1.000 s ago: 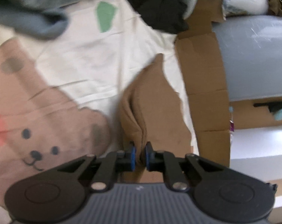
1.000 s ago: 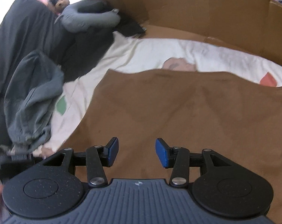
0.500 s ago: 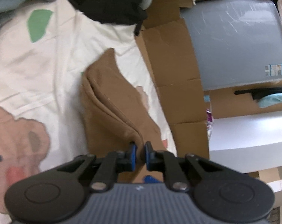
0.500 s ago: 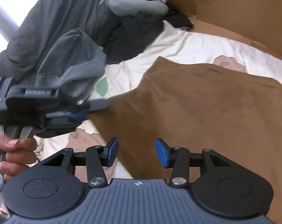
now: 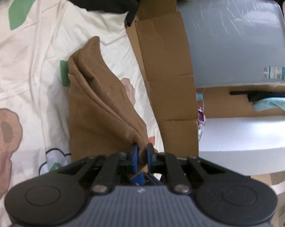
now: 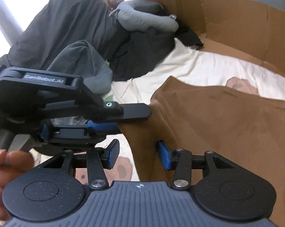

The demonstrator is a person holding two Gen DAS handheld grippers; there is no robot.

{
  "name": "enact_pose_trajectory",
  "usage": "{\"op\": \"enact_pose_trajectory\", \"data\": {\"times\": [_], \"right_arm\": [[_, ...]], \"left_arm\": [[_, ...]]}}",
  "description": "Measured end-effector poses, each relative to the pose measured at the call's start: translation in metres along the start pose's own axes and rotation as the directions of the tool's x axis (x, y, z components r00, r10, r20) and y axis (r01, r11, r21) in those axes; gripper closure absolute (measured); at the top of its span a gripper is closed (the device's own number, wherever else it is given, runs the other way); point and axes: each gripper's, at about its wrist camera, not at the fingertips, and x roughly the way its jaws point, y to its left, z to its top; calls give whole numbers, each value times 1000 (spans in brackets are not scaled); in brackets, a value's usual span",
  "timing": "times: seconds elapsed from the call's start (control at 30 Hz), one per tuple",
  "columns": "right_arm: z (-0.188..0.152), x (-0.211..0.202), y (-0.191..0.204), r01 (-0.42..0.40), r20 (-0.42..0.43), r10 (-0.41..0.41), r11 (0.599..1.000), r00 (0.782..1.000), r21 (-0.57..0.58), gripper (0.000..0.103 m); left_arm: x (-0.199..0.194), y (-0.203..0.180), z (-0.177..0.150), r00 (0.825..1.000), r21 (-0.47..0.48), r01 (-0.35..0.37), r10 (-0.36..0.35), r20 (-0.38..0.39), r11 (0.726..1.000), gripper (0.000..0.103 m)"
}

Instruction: Fold clothes

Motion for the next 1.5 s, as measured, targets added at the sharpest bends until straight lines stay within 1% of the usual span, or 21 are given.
{"op": "enact_pose_trajectory", "data": {"times": [0.1, 0.27, 0.37, 0.43, 0.5, 0.57, 0.63, 0.67, 0.7, 0.73, 0.77, 0.8, 0.87, 0.97, 1.0, 1.17, 1.3, 1.4, 1.5], "right_arm": [[0, 2, 1, 22, 29, -22, 1000, 999, -2, 51], [-2, 2, 8, 85, 83, -82, 996, 993, -34, 52], [-1, 2, 13, 117, 102, -110, 991, 989, -68, 52], [0, 3, 17, 132, 108, -122, 987, 987, -95, 59], [0, 6, 20, 135, 99, -124, 983, 987, -121, 89], [-1, 6, 20, 146, 102, -134, 981, 986, -125, 96], [0, 5, 20, 151, 105, -139, 981, 985, -121, 98], [1, 5, 20, 154, 102, -142, 981, 985, -121, 98], [1, 5, 19, 154, 98, -142, 981, 985, -120, 98], [1, 5, 18, 151, 97, -140, 982, 985, -114, 98], [1, 4, 16, 149, 97, -139, 983, 986, -107, 98], [0, 3, 15, 147, 96, -137, 984, 986, -100, 98], [0, 3, 13, 144, 93, -136, 986, 986, -87, 98], [-1, 1, 13, 137, 95, -129, 987, 987, -83, 98], [-1, 1, 13, 133, 96, -125, 988, 987, -83, 98], [-1, 0, 11, 123, 99, -115, 989, 988, -79, 98], [0, 1, 11, 130, 91, -123, 988, 988, -80, 98], [1, 1, 11, 126, 88, -119, 989, 989, -76, 98], [0, 1, 10, 122, 85, -115, 990, 990, -75, 98]], "left_arm": [[0, -5, 0, 1000, 26, -5, 6, -8, 1000, 94], [-5, -7, -1, 1000, 32, -6, 7, -23, 999, 94], [-8, -8, -1, 1000, 36, -6, 7, -20, 999, 95], [-9, -9, -1, 1000, 34, -5, 6, -19, 999, 95], [-11, -12, -1, 1000, 47, -11, 12, -25, 999, 95], [-15, -16, -1, 999, 50, 3, -1, -34, 999, 95], [-25, -15, 5, 998, 18, 56, -56, 4, 998, 92], [-30, -15, 8, 996, 2, 83, -83, 24, 997, 87], [-37, -14, 13, 994, 3, 93, -93, 58, 996, 72], [-42, -14, 19, 994, 17, 67, -69, 89, 998, 64], [-46, -13, 25, 992, 32, 37, -40, 120, 999, 49], [-47, -10, 30, 991, 33, 9, -13, 134, 999, 47], [-47, -2, 39, 989, 24, -37, 33, 146, 999, 47], [-38, 8, 49, 986, 28, -100, 96, 138, 995, 38], [-35, 10, 51, 985, 33, -112, 106, 135, 993, 36], [-13, 17, 63, 985, 41, -136, 130, 111, 990, 32], [10, 23, 73, 981, 59, -178, 172, 86, 982, 30], [27, 28, 81, 977, 73, -209, 205, 68, 975, 23], [42, 34, 91, 963, 118, -269, 263, 65, 956, 23]]}}
